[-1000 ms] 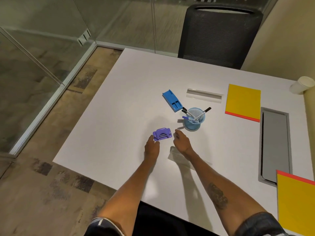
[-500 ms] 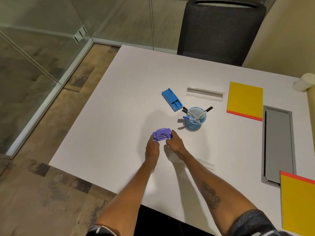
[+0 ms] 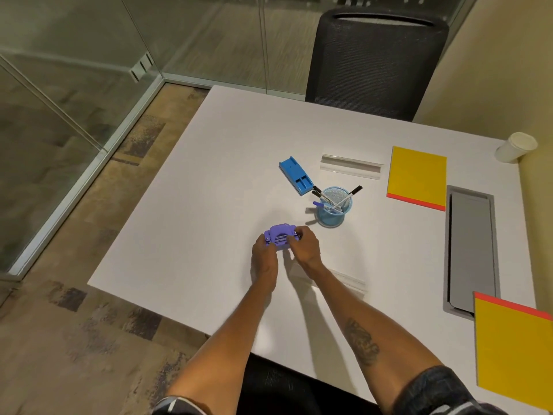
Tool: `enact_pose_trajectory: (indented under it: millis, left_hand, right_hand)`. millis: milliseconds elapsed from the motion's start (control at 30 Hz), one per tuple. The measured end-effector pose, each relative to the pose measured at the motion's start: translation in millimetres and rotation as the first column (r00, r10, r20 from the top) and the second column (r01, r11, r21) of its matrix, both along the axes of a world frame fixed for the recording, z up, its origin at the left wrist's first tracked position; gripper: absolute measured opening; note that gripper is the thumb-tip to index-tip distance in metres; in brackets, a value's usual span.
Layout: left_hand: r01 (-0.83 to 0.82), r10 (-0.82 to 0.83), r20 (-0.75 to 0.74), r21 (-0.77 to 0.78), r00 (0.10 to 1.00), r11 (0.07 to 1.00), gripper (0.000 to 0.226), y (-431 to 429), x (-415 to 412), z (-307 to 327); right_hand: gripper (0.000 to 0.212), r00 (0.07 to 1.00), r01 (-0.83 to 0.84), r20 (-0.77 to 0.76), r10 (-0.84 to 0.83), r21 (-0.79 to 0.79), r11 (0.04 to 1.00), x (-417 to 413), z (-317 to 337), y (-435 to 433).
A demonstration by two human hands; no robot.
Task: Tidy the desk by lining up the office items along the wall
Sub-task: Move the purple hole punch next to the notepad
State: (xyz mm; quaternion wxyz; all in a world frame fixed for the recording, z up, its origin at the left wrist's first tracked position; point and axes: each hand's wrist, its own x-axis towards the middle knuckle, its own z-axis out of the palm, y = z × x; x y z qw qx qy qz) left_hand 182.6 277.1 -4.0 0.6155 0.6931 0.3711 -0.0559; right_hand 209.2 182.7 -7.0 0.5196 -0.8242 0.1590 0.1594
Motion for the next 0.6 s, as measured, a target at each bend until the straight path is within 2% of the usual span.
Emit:
enact_pose_trajectory:
  millis: [67,200,600]
  left_hand:
    - [-0.026,0.025,0.023,0.044,0.999,0.999,0.031,-4.6,-3.3,6.8]
    - [-0.038,0.036,0.037,0.074,0.999,0.997,0.042,-19.2,-15.9,11.7]
    - [-0.003,-0.026,0.198,0.143,0.98,0.99,0.031,-119.7,-49.4,29.9]
  right_hand:
    - [0.021,0.999,0.042,0.015,-0.042,-0.028,0.999,-6.9,-2.4,-3.7]
    - [0.019,0.991,0.13,0.037,-0.13,0.014,0.991,-21.2,0.4,-18.9]
    - [0.02,0.977,0.175,0.119,-0.175,0.009,0.985,-52.6,21.8,-131.2]
